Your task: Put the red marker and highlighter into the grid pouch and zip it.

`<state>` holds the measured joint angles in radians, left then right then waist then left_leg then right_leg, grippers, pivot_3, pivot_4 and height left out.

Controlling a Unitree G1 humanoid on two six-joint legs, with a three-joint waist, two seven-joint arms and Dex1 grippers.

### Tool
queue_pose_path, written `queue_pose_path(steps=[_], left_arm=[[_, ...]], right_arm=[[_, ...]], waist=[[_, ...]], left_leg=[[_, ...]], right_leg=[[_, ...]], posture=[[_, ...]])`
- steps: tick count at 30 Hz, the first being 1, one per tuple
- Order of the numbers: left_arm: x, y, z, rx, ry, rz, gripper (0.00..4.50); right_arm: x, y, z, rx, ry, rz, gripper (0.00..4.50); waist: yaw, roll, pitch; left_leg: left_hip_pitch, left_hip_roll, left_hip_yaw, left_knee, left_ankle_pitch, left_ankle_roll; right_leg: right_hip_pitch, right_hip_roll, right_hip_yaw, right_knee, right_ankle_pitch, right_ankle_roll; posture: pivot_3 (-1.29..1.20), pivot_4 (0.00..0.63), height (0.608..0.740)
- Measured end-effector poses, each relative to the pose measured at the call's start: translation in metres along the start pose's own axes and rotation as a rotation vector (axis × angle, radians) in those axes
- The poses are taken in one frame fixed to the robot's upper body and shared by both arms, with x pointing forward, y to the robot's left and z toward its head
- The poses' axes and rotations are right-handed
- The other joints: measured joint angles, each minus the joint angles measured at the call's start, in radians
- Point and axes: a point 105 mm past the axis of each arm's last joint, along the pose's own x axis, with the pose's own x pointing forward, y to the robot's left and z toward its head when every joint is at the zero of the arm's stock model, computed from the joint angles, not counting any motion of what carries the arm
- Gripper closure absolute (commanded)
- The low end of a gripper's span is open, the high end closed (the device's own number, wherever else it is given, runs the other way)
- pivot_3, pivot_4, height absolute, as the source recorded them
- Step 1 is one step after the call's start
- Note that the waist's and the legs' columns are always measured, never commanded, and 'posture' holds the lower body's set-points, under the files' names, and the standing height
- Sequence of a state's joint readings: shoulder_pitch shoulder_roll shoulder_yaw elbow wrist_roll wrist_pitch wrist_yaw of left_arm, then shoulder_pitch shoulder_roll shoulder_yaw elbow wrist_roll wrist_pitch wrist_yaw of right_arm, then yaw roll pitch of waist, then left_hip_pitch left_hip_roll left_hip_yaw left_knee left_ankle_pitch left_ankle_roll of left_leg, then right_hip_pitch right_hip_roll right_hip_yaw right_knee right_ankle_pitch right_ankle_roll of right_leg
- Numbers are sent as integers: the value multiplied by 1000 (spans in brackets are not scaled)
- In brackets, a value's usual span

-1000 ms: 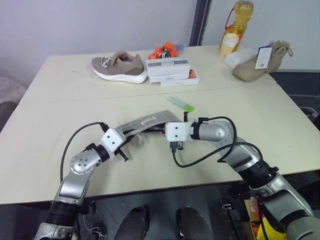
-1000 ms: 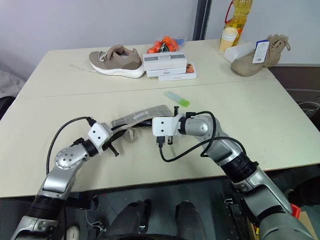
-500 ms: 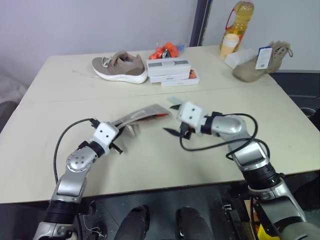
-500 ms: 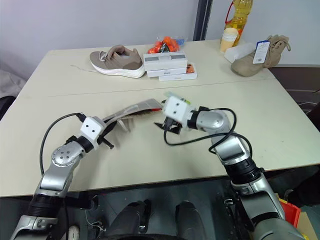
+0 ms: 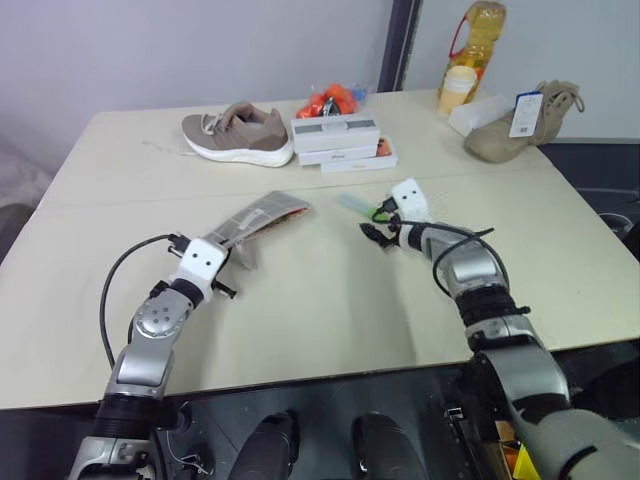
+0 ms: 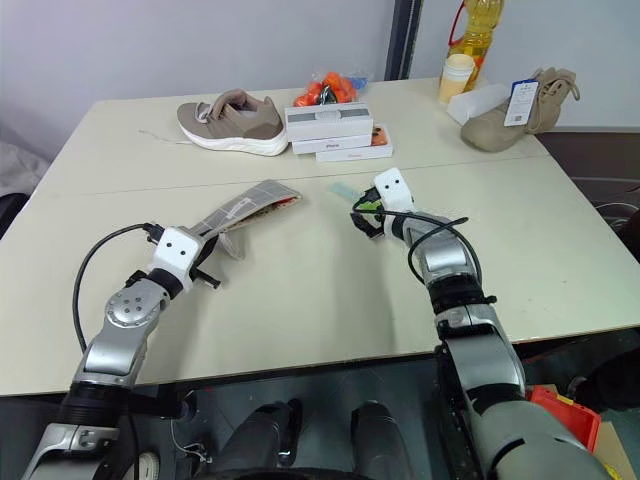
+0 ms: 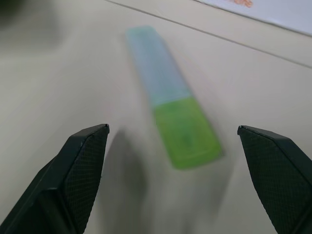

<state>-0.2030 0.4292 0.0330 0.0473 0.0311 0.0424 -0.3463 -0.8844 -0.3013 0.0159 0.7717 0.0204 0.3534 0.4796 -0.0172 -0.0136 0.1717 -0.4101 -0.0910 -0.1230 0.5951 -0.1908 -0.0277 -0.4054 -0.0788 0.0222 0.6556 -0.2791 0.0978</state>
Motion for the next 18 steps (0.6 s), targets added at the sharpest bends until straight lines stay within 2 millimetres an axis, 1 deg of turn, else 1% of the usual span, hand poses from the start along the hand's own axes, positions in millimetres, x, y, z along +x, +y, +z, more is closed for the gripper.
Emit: queue_pose_path(steps=[2,3,6,7,8,10,12,14,16,18], left_arm=[[0,0,0,-1,0,-1,4500],[0,-1,0,-2,0,-1,4500],[-1,-1,-1,-4,6,-1,4500],[-1,-1,-1,-5,8,-1,4500],[-2,-2,-1,-6,9,-1,4500],[-2,-2,-1,-7,10,-1,4500],[-2,-3,-1,-9,8,-3,4500],[-1,-4,0,-15,2,-8,4500],[0,-4,1,-22,-2,-15,4500],[1,-5,1,-28,-2,-21,4500]], right_arm=[[3,-2,-2,21,7,-4,638],[4,-2,-4,32,5,-1,988],[4,2,-2,41,-15,27,2499],[4,3,-1,37,-24,36,3154],[2,4,1,25,-38,44,3650],[-3,8,6,-15,-78,67,3654],[-11,15,10,-94,-107,103,3654],[-26,21,10,-207,-124,145,3654],[-46,34,9,-319,-144,223,3654],[-60,48,12,-390,-159,290,3654]], waist=[[0,0,0],[0,0,0],[-1,0,0],[-1,0,0],[-1,0,0],[-1,0,0],[-1,0,0],[3,0,0],[7,0,0],[3,0,0]], left_leg=[[0,0,0,0,0,0],[0,0,0,0,0,0],[0,0,0,0,0,0],[0,0,0,0,0,0],[0,0,0,0,0,0],[0,0,0,0,0,0],[0,0,0,0,0,0],[0,0,0,0,0,0],[0,0,0,1,0,0],[0,0,0,1,0,0]], right_leg=[[0,0,0,0,0,0],[0,0,0,0,0,0],[0,0,0,0,0,0],[0,0,0,0,0,0],[0,0,0,0,0,0],[0,0,0,0,0,0],[0,0,0,0,0,0],[0,0,0,0,0,0],[0,-1,0,0,0,0],[0,-1,0,0,0,1]], posture=[[0,150,740],[0,150,740],[0,150,740],[0,150,740],[0,150,740],[0,150,740],[0,150,740],[0,150,740],[0,150,740],[0,150,740]])
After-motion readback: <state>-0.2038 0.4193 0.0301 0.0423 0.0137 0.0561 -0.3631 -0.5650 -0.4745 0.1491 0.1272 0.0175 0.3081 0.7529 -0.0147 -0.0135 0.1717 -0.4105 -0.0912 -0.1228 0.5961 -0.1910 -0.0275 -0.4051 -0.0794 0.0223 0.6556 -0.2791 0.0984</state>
